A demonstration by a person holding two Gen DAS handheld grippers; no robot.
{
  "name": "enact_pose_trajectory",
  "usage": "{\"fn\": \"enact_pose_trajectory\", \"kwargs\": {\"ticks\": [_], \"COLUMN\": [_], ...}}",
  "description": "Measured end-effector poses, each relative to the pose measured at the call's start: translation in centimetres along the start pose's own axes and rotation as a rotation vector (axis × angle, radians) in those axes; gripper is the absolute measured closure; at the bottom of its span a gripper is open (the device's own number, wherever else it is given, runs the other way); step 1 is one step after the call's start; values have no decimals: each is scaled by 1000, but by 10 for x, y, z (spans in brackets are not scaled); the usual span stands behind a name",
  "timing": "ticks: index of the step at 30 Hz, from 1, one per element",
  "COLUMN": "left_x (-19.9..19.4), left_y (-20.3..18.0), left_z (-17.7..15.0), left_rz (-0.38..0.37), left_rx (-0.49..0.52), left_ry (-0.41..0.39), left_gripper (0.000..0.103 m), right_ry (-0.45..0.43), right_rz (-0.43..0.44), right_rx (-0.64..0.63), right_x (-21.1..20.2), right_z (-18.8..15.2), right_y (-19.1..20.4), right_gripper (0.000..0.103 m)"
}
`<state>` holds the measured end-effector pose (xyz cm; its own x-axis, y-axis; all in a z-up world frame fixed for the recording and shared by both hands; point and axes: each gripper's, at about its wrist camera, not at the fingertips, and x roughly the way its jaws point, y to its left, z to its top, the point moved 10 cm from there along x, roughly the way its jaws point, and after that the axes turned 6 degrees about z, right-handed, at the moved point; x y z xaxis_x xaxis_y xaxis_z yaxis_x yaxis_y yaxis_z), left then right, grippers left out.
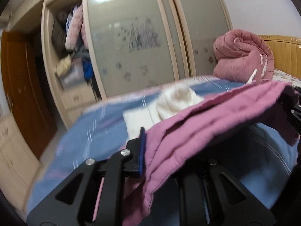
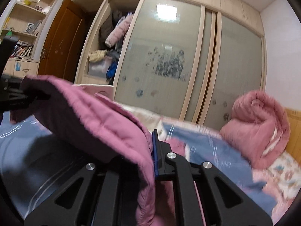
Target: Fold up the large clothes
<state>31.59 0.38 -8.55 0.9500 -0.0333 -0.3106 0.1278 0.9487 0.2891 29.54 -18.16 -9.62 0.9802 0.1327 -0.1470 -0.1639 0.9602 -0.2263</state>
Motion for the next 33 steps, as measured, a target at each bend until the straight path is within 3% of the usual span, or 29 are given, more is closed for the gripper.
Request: {"fn": "enact_pose_trajectory", "kwargs": {"ticks": [5, 9, 14, 16, 18, 20, 23, 26, 29, 32, 33], "left_x": [87, 202, 329, 372, 398, 418, 425, 425, 426, 430, 432], "left_y": [6, 1, -14, -22, -28, -36, -43, -43, -39, -28, -21], "left_z": [75, 102, 82, 61, 45, 24, 13, 18, 23, 31, 37], "left_rz": [13, 29, 50, 35, 37, 56, 78, 90, 100, 149, 179], "left_rx": [43, 74, 120, 116, 126, 144, 172, 167, 151, 164, 168], "left_ry": [-34, 97, 296, 386, 435, 461, 446, 413, 432, 425, 408], "left_gripper": [90, 90, 90, 89, 86, 85, 84, 79, 67, 37, 22], "right_ry": [-9, 126, 362, 455, 548, 579, 468, 135, -56, -94, -83], "right_rz": [-14, -34, 11, 13, -32, -71, -103, -182, -198, -145, -142], "right_rx": [-33, -126, -113, -119, -151, -165, -128, -53, -51, 23, 109], "right_x": [84, 186, 311, 351, 383, 395, 385, 324, 282, 265, 260], "right_z": [51, 62, 33, 10, -16, -27, 6, 76, 101, 112, 110], "right_y": [-47, -78, -119, -127, -137, -142, -151, -158, -146, -156, -170], "right_gripper": [95, 95, 86, 72, 33, 21, 16, 1, 1, 1, 1]}}
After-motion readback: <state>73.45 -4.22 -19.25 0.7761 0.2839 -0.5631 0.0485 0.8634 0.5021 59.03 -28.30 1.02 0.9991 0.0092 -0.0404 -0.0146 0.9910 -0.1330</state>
